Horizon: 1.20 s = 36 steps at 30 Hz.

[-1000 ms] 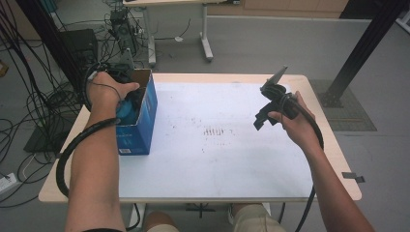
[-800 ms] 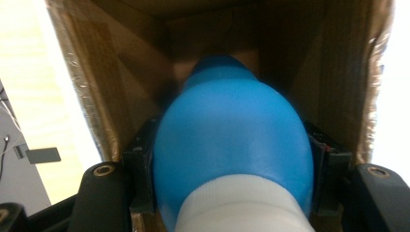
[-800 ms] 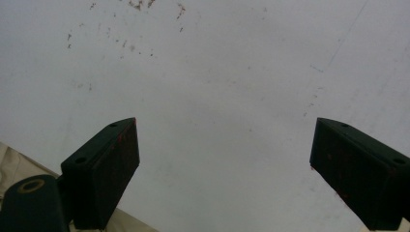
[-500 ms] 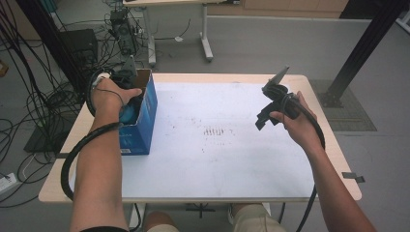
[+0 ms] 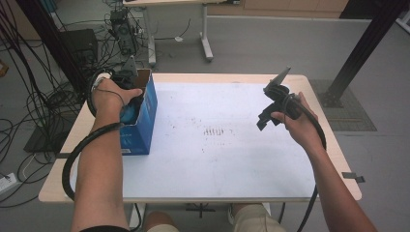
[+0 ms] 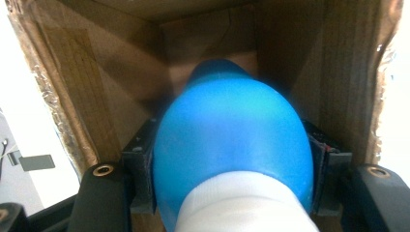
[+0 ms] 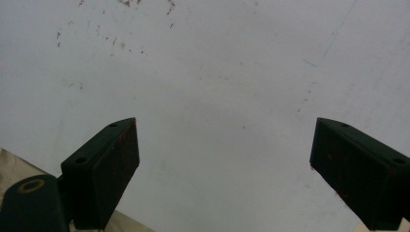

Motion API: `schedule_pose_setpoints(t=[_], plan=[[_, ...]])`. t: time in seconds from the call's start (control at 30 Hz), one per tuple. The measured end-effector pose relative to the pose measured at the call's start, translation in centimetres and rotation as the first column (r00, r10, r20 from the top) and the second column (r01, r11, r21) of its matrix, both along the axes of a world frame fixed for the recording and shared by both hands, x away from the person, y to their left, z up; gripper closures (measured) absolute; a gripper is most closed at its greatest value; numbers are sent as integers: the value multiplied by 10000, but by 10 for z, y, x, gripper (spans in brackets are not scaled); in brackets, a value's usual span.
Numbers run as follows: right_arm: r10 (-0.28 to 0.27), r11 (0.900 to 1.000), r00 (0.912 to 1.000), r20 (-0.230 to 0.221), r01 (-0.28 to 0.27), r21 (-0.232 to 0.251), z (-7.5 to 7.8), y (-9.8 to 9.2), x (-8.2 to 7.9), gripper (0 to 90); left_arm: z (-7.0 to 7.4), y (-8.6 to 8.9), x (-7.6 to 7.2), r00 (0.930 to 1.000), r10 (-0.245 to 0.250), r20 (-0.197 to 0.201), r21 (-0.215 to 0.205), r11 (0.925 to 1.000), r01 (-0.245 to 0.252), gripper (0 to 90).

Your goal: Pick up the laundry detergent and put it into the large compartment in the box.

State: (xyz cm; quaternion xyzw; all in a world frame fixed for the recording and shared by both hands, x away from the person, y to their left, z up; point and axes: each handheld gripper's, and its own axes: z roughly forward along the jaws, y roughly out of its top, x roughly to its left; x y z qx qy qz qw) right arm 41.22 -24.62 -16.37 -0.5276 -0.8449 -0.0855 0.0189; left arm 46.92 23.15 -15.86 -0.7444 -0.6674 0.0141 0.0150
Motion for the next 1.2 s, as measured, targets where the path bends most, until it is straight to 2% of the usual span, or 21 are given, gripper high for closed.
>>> schedule_pose_setpoints(t=[1.2], plan=[[-53, 10000, 10000, 2, 53, 45, 0, -2, 2, 101, 0, 1, 0, 10000, 54, 44, -76, 10000, -53, 369]])
